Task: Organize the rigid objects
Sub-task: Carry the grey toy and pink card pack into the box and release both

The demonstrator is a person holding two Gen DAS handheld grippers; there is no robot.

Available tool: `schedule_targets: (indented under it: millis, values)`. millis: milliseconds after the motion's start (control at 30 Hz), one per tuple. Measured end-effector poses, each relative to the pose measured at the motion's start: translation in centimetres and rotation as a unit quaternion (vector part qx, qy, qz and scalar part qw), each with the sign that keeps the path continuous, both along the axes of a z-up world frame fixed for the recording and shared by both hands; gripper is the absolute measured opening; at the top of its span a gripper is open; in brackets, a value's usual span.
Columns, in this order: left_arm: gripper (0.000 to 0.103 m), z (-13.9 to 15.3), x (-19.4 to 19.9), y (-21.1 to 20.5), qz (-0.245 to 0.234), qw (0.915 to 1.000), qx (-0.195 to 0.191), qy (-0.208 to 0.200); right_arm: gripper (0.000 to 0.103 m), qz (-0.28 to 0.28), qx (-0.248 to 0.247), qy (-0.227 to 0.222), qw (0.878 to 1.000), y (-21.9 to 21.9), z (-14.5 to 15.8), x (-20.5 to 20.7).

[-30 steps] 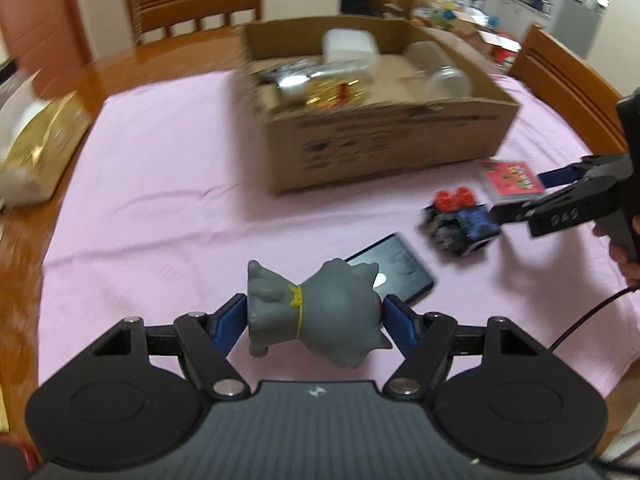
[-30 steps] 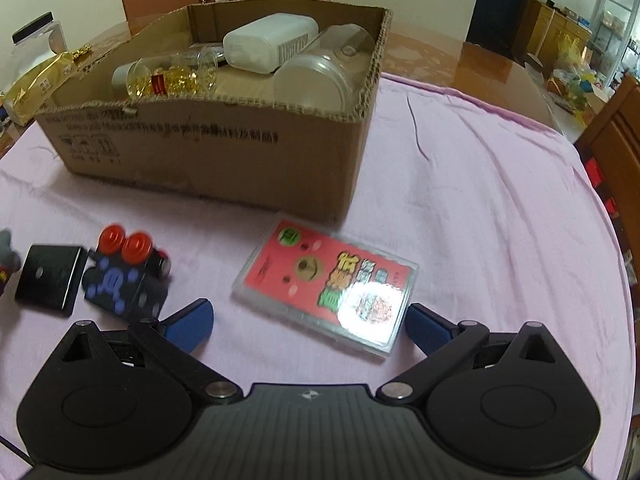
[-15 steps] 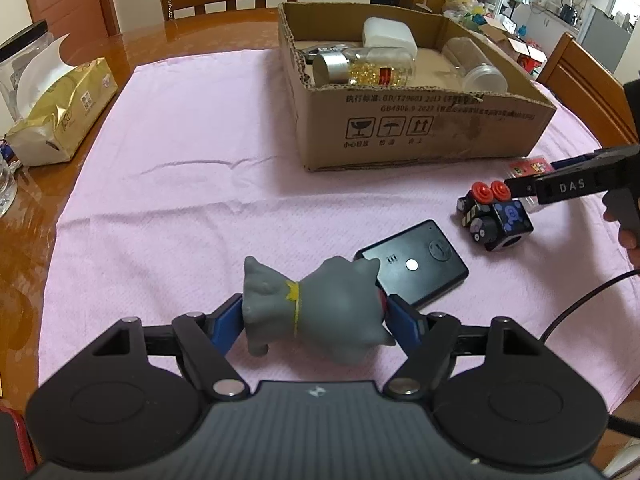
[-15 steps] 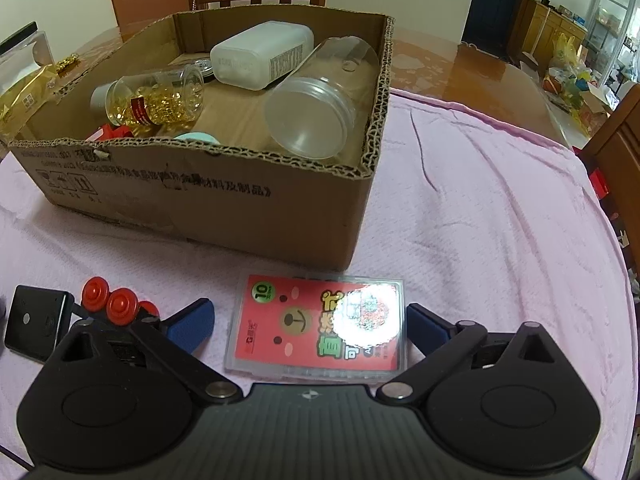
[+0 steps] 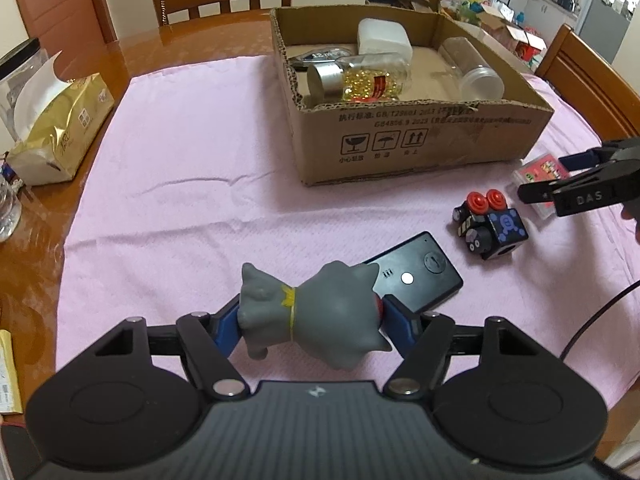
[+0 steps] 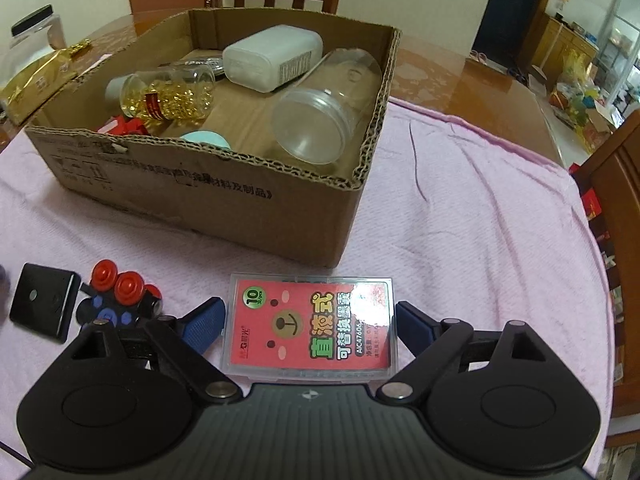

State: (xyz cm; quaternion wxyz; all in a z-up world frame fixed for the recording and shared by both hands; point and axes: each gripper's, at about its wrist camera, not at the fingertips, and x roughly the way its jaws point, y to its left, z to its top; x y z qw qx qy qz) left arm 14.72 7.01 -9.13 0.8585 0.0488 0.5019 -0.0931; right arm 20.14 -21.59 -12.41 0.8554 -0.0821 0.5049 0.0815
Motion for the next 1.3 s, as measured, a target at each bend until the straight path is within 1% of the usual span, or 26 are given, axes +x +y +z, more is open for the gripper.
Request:
schedule_targets:
  millis: [167,300,500,633,700,800,900,1067,1100,1133,1167,1233,1300]
  values:
    - [0.070,1.0,-0.1,-0.7,-0.018,0.9996,0.019,0.007,0.093,0.014,0.002,-0.004,1.000,-0.5,1.8,-0.5]
    - [0.070,2.1,-0.2,-1.1,-0.033,0.9991,0.022,0.014,0.093,0.028,0.016,-0.007,0.999,-0.9,3.5,-1.1]
    - [0.070,4.4,-0.1,-1.6,-0.058,0.9977,0.036,-0.001,0.093,0.056,0.035,-0.017,0.998,-1.0,6.6,-1.9]
    - [0.070,5.9,1.2,-1.7,-0.055,0.9981,0.025,-0.008,0.094,0.073,0.053,-0.038,0.995,-0.9,9.1,-1.4]
    - [0.070,6.6,2.1,-1.8,-0.054,0.9983,0.017,-0.013,0.094,0.076,0.058,-0.048,0.994,-0.6,10.0,-0.5]
    - [0.070,7.7,3.8,-2.2,-0.058,0.9977,0.017,-0.030,0.094,0.076,0.069,-0.064,0.993,0.2,10.9,1.2]
    - [0.070,8.9,5.6,-2.9,-0.062,0.9963,0.026,-0.054,0.094,0.077,0.076,-0.075,0.991,1.3,11.0,3.1]
    - [0.070,10.2,9.0,-4.1,-0.066,0.9939,0.029,-0.084,0.094,0.060,0.069,-0.071,0.993,2.6,9.8,5.5]
    - [0.070,10.3,9.6,-4.3,-0.067,0.9935,0.030,-0.087,0.095,0.057,0.067,-0.070,0.994,2.8,9.6,5.9]
    - [0.070,10.4,10.3,-4.5,-0.067,0.9933,0.028,-0.090,0.100,0.057,0.066,-0.070,0.994,2.9,9.4,6.1]
    - [0.070,10.4,11.0,-4.6,-0.065,0.9934,0.025,-0.090,0.103,0.056,0.063,-0.071,0.994,3.1,9.4,6.1]
    - [0.070,10.3,12.6,-4.9,-0.060,0.9940,0.020,-0.088,0.103,0.056,0.067,-0.078,0.993,3.1,9.5,5.9]
    - [0.070,10.1,14.0,-5.1,-0.057,0.9941,0.020,-0.090,0.103,0.053,0.069,-0.074,0.993,3.2,9.5,5.7]
